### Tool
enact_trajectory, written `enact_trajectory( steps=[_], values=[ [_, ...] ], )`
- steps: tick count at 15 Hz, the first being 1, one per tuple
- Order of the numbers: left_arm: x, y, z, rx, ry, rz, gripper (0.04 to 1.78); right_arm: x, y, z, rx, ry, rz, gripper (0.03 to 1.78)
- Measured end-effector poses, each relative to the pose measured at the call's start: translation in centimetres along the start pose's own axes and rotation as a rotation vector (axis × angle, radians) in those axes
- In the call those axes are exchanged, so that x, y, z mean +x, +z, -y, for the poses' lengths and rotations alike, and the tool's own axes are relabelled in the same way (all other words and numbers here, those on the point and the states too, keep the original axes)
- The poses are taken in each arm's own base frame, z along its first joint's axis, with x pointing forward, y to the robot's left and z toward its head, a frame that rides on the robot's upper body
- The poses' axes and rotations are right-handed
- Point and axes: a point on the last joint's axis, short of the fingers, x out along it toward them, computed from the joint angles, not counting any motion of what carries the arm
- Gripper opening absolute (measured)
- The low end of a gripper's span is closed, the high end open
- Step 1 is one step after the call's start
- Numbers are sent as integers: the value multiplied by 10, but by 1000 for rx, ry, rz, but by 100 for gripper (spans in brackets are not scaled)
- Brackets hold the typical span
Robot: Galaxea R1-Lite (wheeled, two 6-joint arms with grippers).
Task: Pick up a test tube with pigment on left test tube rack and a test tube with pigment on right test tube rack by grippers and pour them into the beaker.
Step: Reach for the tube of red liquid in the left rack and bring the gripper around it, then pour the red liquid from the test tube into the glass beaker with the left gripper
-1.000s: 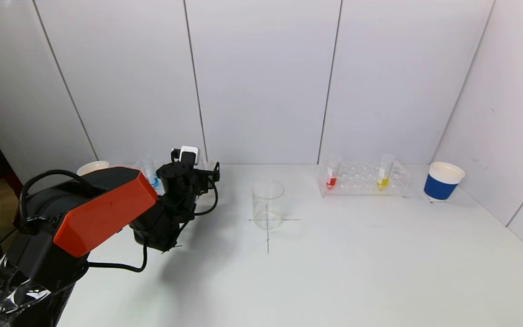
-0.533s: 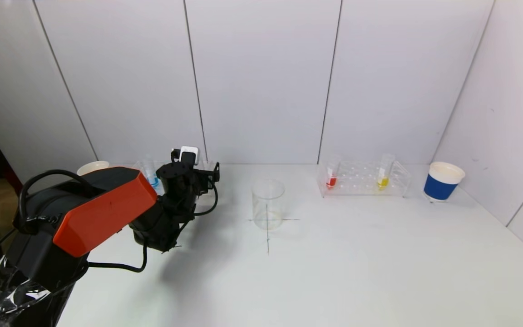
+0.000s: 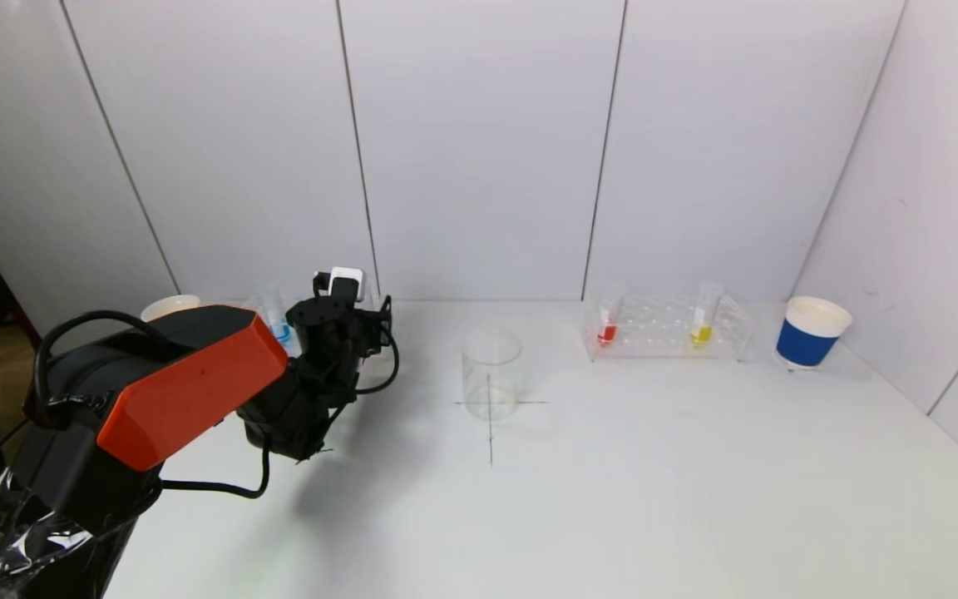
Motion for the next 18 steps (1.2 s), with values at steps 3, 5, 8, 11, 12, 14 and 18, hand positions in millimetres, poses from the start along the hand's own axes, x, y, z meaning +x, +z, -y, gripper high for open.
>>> enact_trajectory(
  steps=[3, 5, 8, 11, 12, 14, 18],
  values=[
    [1, 0, 0, -1, 0, 2, 58, 0, 0, 0, 0, 0, 0, 176],
    [1, 0, 0, -3, 0, 3, 47, 0, 0, 0, 0, 0, 0, 176],
    [1, 1, 0, -3, 1, 3, 47, 0, 0, 0, 0, 0, 0, 176],
    [1, 1, -1, -2, 3, 3, 47, 0, 0, 0, 0, 0, 0, 176],
    [1, 1, -1, -3, 3, 4, 47, 0, 0, 0, 0, 0, 0, 176],
    [1, 2, -1, -3, 4, 5, 47, 0, 0, 0, 0, -1, 0, 176],
    [1, 9, -2, -5, 7, 15, 47, 0, 0, 0, 0, 0, 0, 176]
  ],
)
